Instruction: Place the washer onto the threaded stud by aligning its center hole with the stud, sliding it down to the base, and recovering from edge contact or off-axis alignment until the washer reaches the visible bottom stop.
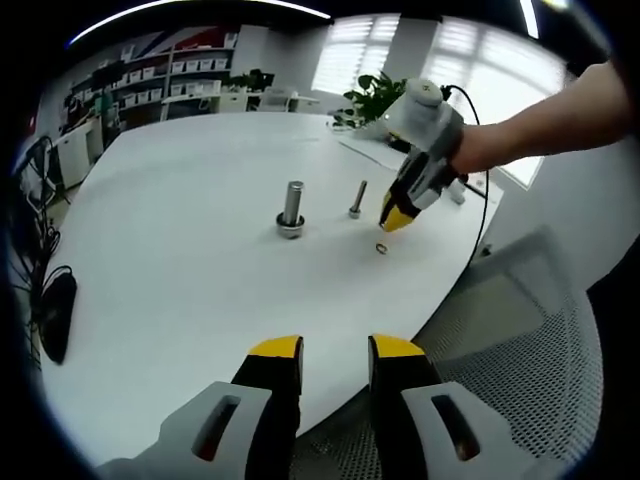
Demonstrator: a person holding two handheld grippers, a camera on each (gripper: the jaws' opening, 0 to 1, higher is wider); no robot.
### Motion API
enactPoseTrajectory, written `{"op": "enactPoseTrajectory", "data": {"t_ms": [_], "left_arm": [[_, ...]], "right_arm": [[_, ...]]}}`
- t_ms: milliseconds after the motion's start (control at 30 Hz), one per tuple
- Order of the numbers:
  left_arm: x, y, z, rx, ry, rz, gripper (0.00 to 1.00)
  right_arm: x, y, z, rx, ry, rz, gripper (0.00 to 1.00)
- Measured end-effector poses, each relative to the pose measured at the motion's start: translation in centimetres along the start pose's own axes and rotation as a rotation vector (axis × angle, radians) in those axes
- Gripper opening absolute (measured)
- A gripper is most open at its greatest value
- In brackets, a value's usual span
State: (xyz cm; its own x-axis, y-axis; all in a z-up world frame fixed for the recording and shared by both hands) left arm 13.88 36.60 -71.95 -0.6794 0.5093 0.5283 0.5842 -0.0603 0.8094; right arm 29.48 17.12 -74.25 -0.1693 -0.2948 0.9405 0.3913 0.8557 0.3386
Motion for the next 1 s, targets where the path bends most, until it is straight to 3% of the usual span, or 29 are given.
{"op": "enactPoseTrajectory", "data": {"t_ms": [467,1000], "left_arm": [[0.0,-0.1,0.0,0.001,-0.001,0.009,0.24],[0.0,-0.2,0.1,0.004,0.002,0.011,0.25]], "right_arm": [[3.4,2.2,-1.7,0.006,-0.027,-0.085,0.14],[4.3,4.0,-2.7,0.051,-0.031,-0.108,0.14]]}}
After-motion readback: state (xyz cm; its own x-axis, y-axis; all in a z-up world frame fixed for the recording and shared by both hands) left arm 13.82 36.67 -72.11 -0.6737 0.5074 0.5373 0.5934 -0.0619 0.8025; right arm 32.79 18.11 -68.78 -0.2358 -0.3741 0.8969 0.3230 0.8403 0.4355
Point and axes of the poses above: the point that each gripper's makers call its tool centre point, and the gripper's own axes: x roughly backward along the fingers, z roughly to its left, y roughly out of its top, the point moved 4 cm from there along x, roughly backward along the fingers, and after that the axes turned 7 degrees about -z, right-handed, at the moved point
